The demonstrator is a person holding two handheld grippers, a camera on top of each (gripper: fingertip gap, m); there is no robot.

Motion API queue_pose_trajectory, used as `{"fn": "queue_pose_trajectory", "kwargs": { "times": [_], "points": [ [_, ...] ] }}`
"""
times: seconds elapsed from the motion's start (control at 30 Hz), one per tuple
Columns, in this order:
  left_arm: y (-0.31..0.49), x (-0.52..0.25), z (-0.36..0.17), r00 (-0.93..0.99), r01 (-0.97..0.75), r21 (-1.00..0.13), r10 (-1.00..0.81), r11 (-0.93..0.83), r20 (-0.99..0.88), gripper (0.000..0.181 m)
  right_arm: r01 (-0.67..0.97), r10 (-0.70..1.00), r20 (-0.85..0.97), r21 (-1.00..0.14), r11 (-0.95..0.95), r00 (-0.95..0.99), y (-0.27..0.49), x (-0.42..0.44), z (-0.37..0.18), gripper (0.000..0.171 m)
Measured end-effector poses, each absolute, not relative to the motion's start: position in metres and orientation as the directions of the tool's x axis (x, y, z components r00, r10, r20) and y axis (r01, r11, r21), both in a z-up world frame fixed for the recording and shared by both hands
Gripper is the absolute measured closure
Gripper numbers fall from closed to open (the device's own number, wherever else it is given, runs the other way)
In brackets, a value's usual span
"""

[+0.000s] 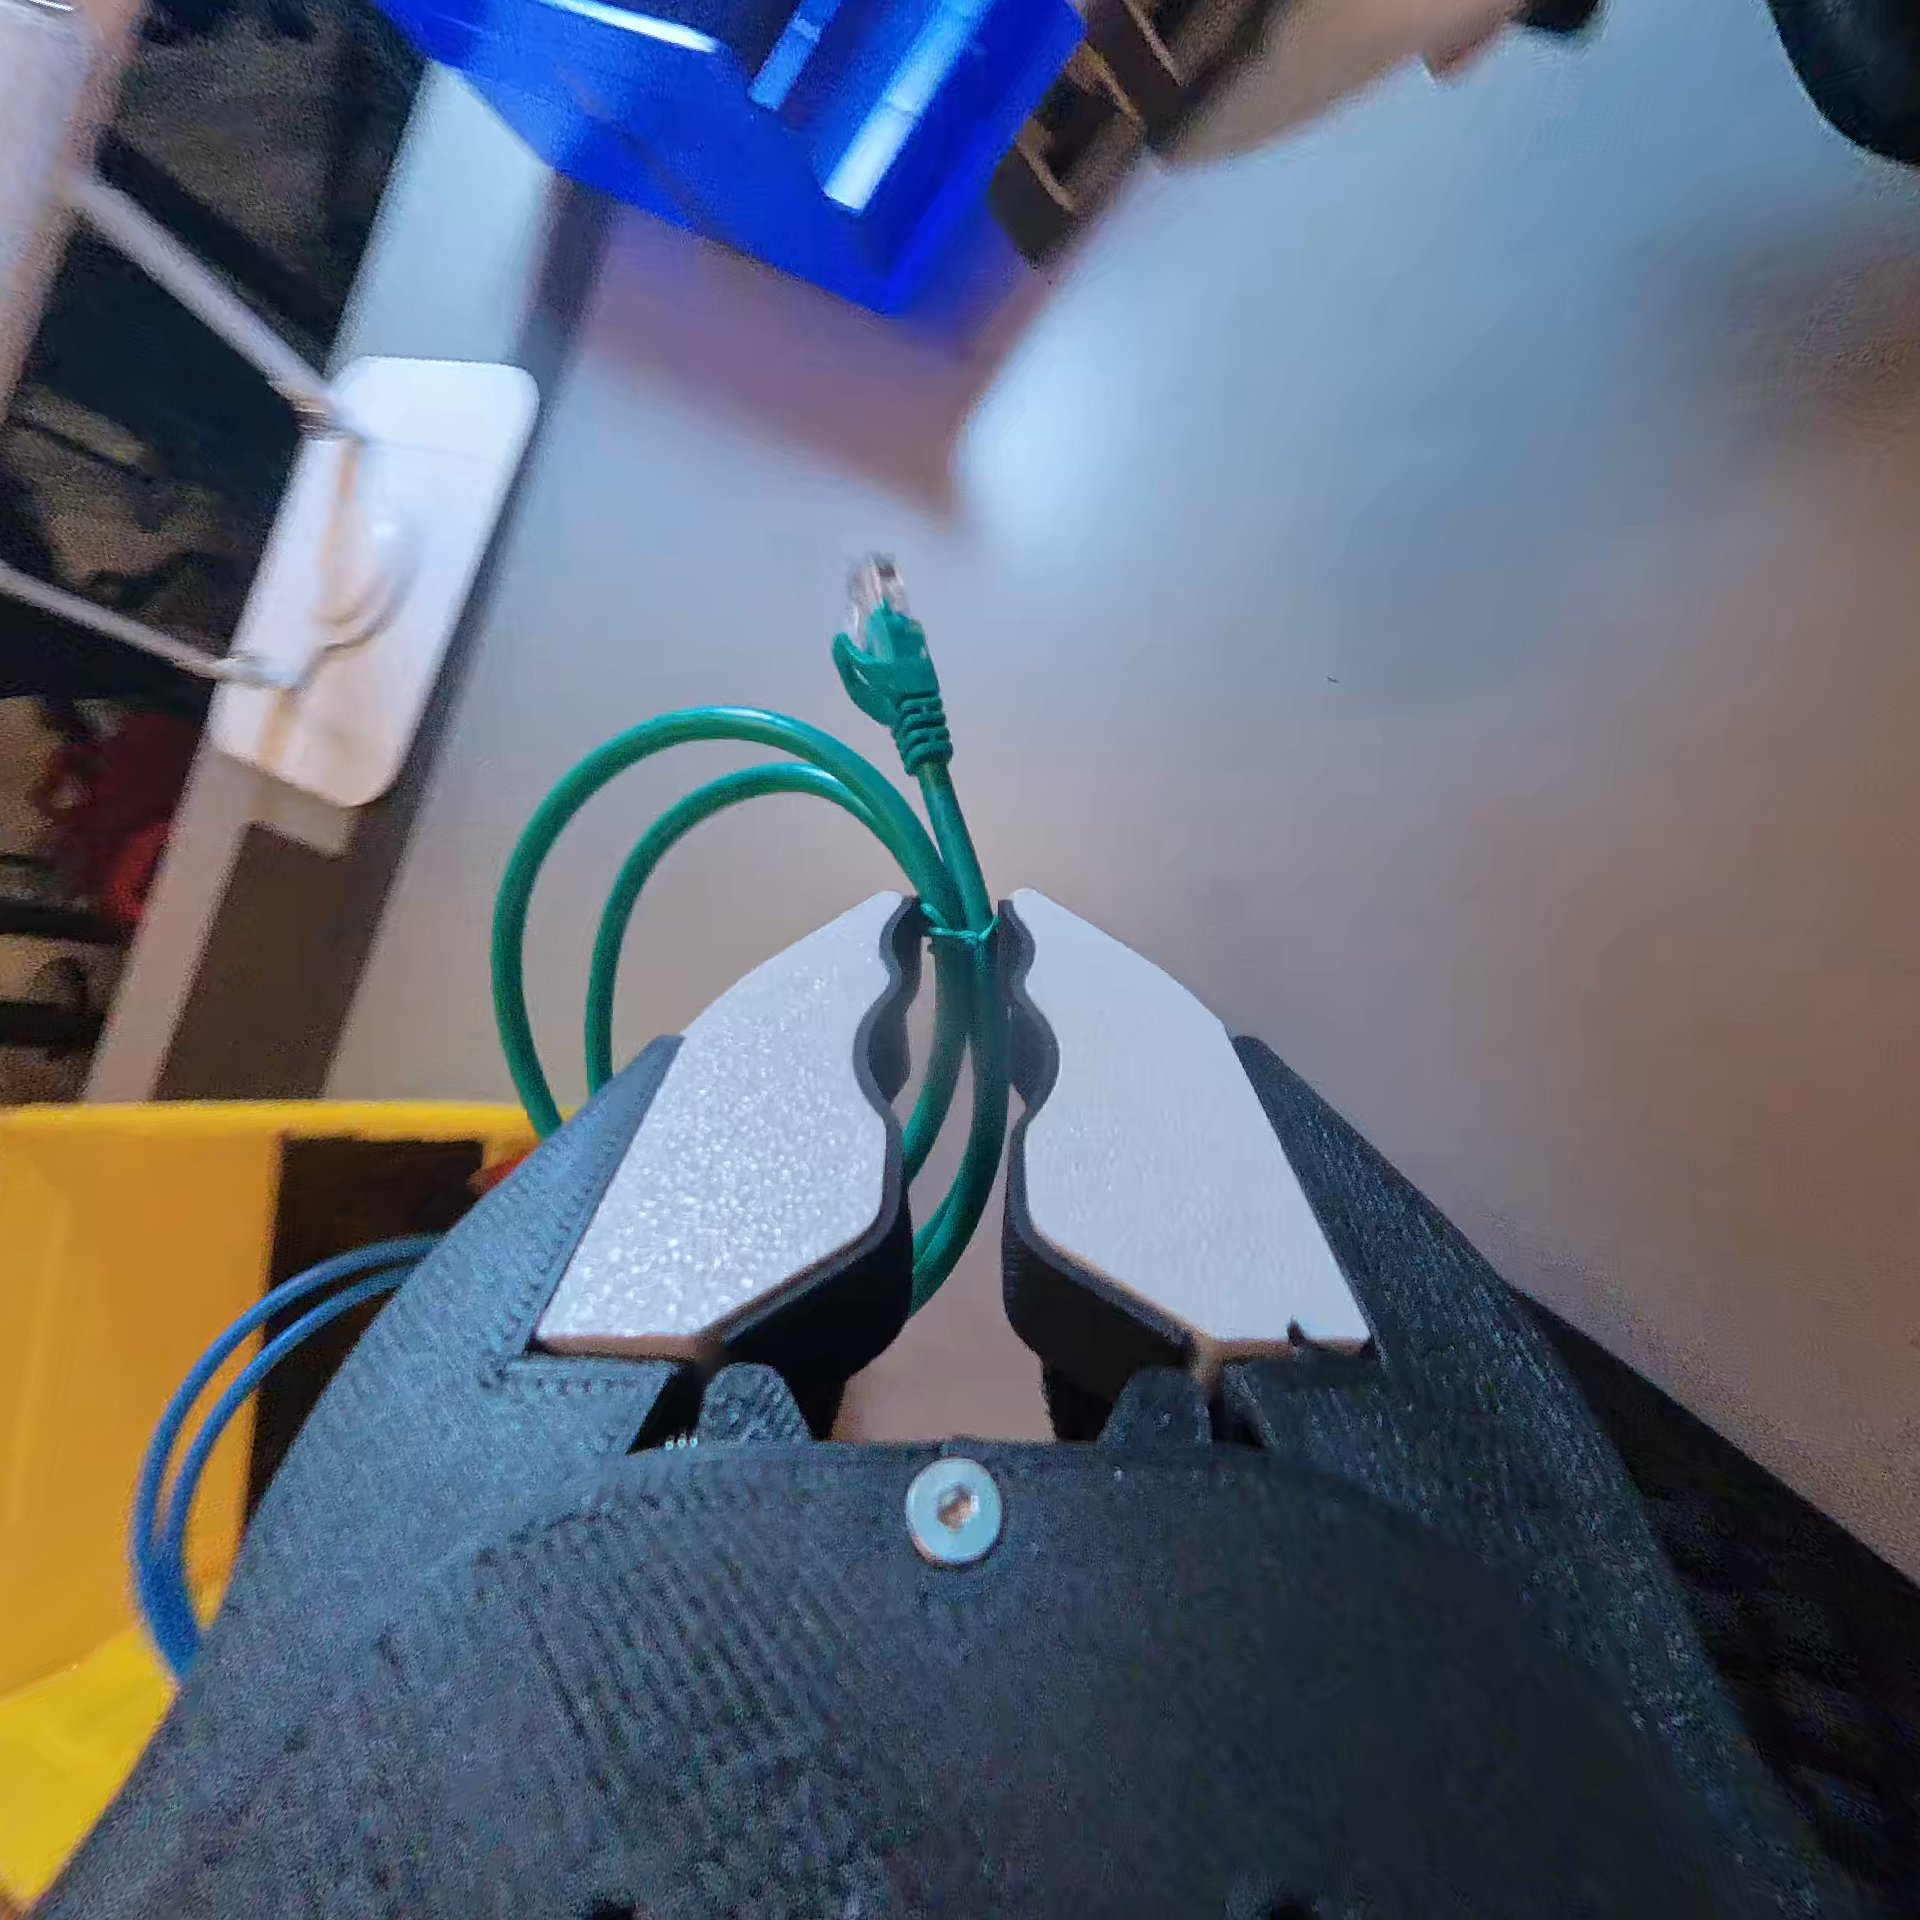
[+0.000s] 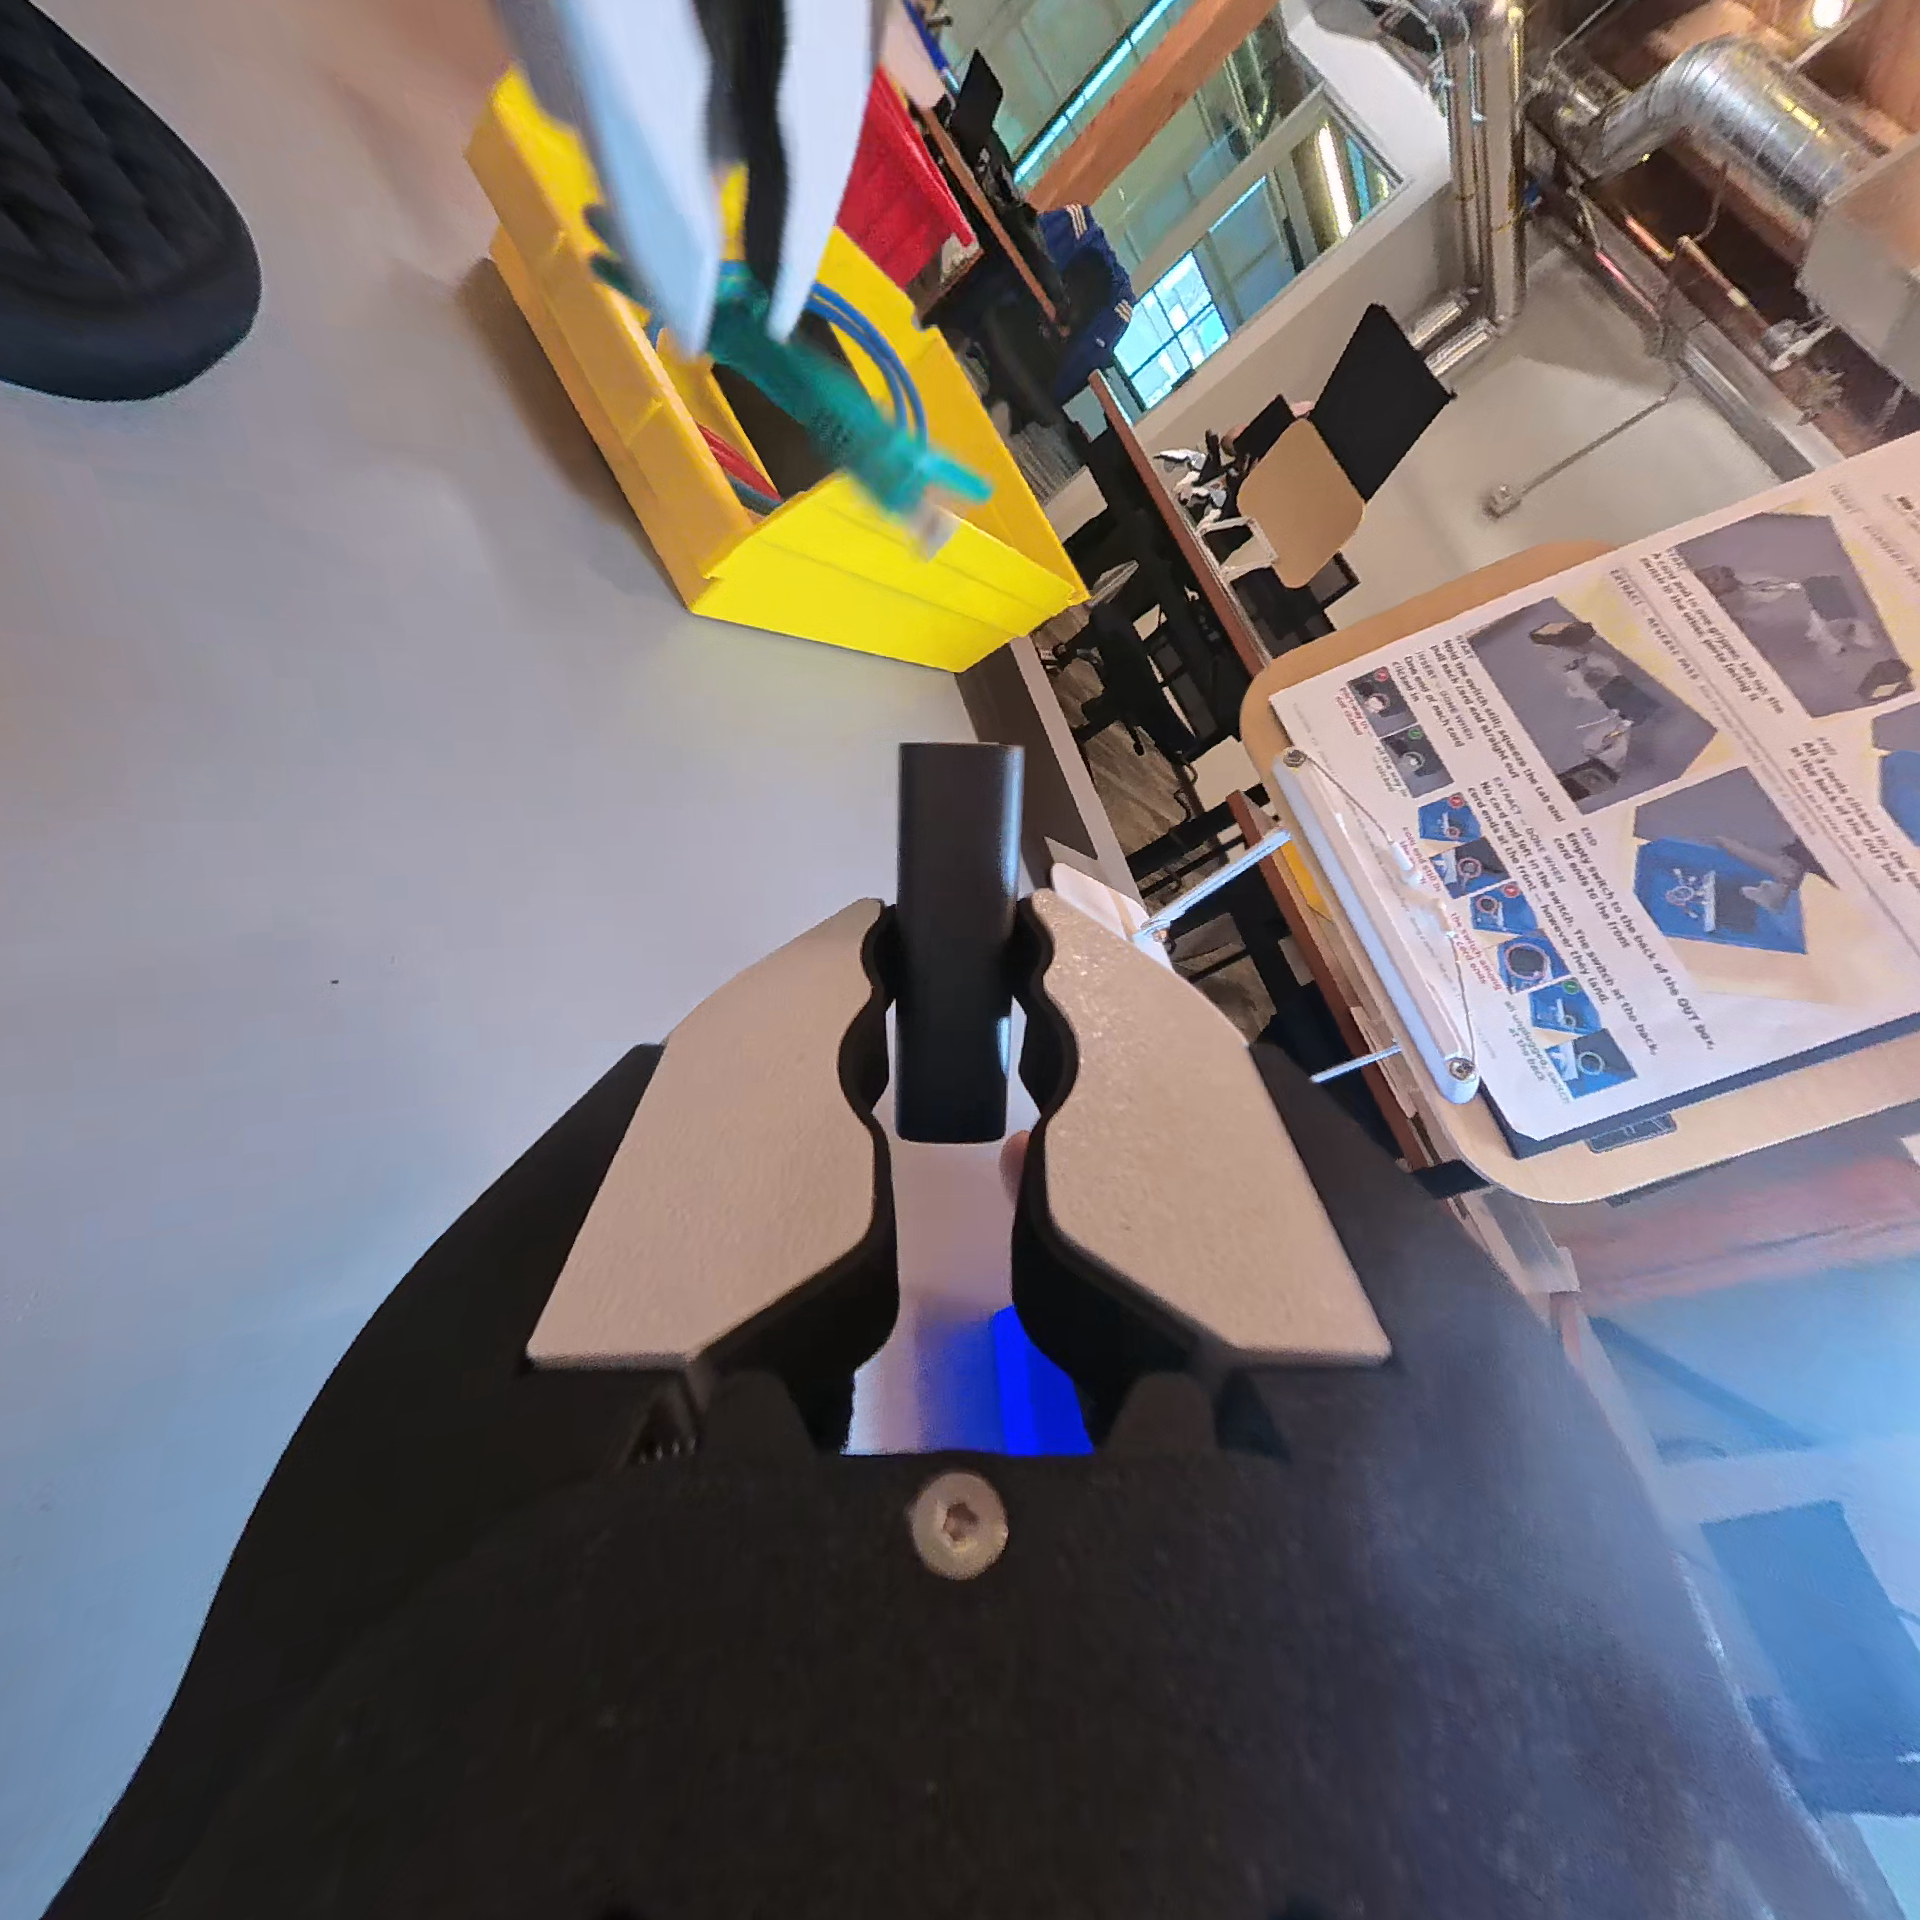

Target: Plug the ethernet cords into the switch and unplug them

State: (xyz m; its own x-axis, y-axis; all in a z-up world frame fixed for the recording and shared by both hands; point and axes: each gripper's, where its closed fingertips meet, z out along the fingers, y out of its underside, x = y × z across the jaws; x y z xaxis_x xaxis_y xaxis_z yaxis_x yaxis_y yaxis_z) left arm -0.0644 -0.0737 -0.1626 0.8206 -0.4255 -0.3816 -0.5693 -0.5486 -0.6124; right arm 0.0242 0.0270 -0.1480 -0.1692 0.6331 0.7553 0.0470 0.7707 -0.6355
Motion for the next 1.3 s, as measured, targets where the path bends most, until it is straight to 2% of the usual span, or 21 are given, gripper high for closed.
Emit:
{"fn": "queue_pose_trajectory", "kwargs": {
  "times": [0.03,0.2,0.3,0.4,0.47,0.6,0.77,0.93,1.13,1.3],
  "points": [
    [-0.07,-0.054,-0.178,0.804,-0.59,-0.583,-0.47,-0.559,-0.364,0.167,0.05,0.634,0.755,-0.636,0.77,-0.165,0.029,0.026,-0.146,0.15],
    [-0.056,-0.019,-0.246,0.749,-0.643,-0.501,-0.612,-0.579,-0.254,0.166,0.091,0.639,0.752,-0.633,0.769,-0.162,0.044,0.031,-0.148,0.15],
    [-0.055,-0.02,-0.267,0.736,-0.656,-0.469,-0.638,-0.591,-0.225,0.161,0.11,0.641,0.749,-0.632,0.767,-0.169,0.049,0.032,-0.151,0.15],
    [-0.05,-0.01,-0.251,0.746,-0.615,-0.572,-0.636,-0.543,-0.197,0.153,0.115,0.637,0.75,-0.628,0.77,-0.179,0.049,0.032,-0.153,0.15],
    [-0.045,-0.007,-0.242,0.761,-0.584,-0.615,-0.62,-0.53,-0.189,0.154,0.116,0.64,0.745,-0.63,0.768,-0.187,0.048,0.032,-0.155,0.15],
    [-0.042,-0.014,-0.262,0.789,-0.566,-0.555,-0.597,-0.609,-0.149,0.147,0.126,0.636,0.746,-0.624,0.771,-0.199,0.047,0.03,-0.159,0.15],
    [-0.03,-0.017,-0.274,0.833,-0.479,-0.564,-0.55,-0.672,-0.052,0.159,0.12,0.63,0.75,-0.619,0.776,-0.204,0.043,0.03,-0.159,0.15],
    [-0.029,-0.022,-0.272,0.8,-0.549,-0.558,-0.585,-0.623,-0.134,0.168,0.108,0.601,0.767,-0.593,0.798,-0.224,0.04,0.031,-0.163,0.15],
    [-0.029,-0.027,-0.233,0.806,-0.51,-0.677,-0.57,-0.531,-0.16,0.169,0.076,0.53,0.805,-0.531,0.844,-0.268,0.033,0.031,-0.176,0.15],
    [-0.036,-0.023,-0.221,0.784,-0.557,-0.673,-0.575,-0.486,-0.233,0.17,0.085,0.456,0.834,-0.453,0.887,-0.31,0.024,0.026,-0.193,0.15]
  ]
}}
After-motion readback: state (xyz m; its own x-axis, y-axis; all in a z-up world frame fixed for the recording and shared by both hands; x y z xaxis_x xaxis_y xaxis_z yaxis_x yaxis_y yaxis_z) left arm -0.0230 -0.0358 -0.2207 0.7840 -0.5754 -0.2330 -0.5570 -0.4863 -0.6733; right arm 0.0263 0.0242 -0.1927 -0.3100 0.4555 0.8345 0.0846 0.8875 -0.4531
